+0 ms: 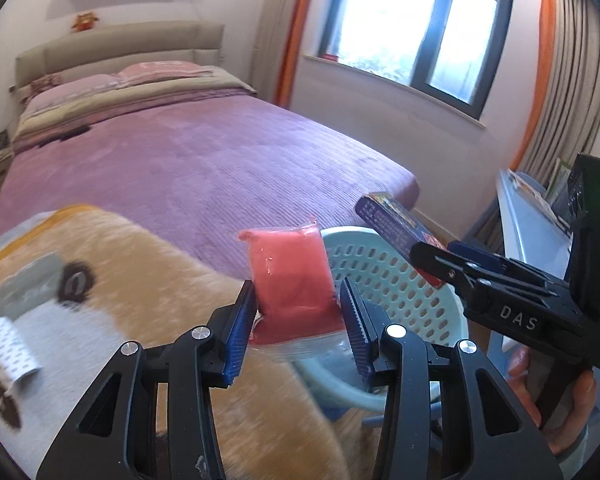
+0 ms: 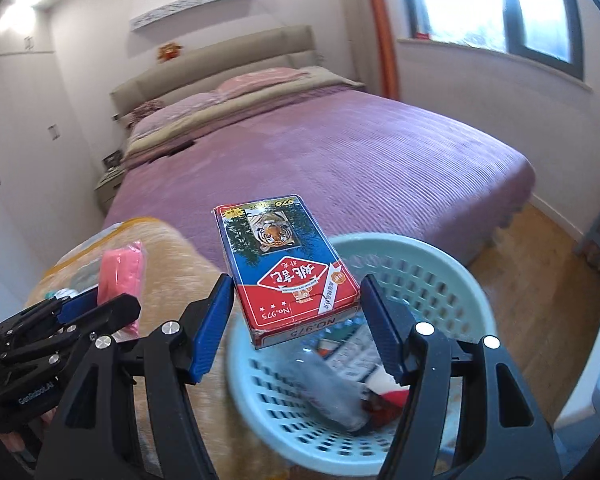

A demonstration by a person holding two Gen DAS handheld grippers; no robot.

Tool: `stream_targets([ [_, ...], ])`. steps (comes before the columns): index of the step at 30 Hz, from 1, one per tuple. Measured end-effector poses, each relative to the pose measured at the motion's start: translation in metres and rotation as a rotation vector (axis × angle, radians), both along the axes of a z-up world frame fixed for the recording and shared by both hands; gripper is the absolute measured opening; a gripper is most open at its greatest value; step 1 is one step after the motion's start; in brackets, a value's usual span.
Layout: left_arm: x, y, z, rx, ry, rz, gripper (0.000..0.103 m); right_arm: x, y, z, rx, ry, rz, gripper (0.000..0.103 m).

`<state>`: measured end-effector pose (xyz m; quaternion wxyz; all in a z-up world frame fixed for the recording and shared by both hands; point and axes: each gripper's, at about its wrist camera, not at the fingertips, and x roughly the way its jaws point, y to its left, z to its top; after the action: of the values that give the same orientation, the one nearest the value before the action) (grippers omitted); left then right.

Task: Collect trash
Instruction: 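Carry the pink packet and card box to the basket and open both grippers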

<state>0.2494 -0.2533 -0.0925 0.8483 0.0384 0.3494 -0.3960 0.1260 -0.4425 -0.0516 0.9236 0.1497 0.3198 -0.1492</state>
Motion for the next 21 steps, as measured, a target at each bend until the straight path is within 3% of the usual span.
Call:
stream_targets([
  [8,0.007,-0.046,-0.019,-0.001,0.076,-0.063,0.043,-0.009,-0.036,-0.022,0.018,0.067,-0.108,0.063],
  [11,0.006,-0.051,-0.021,-0.007,0.072,-0.059,0.071,-0.009,-0.047,-0.033,0.044,0.104,-0.134,0.066],
  [12,0.004,-0.049,-0.02,-0.016,0.07,-0.053,0.075,-0.01,-0.05,-0.036,0.055,0.111,-0.143,0.07],
  [21,0.003,-0.025,-0.022,-0.06,0.108,-0.047,0.079,-0.017,-0.045,-0.038,0.081,0.104,-0.127,0.072],
])
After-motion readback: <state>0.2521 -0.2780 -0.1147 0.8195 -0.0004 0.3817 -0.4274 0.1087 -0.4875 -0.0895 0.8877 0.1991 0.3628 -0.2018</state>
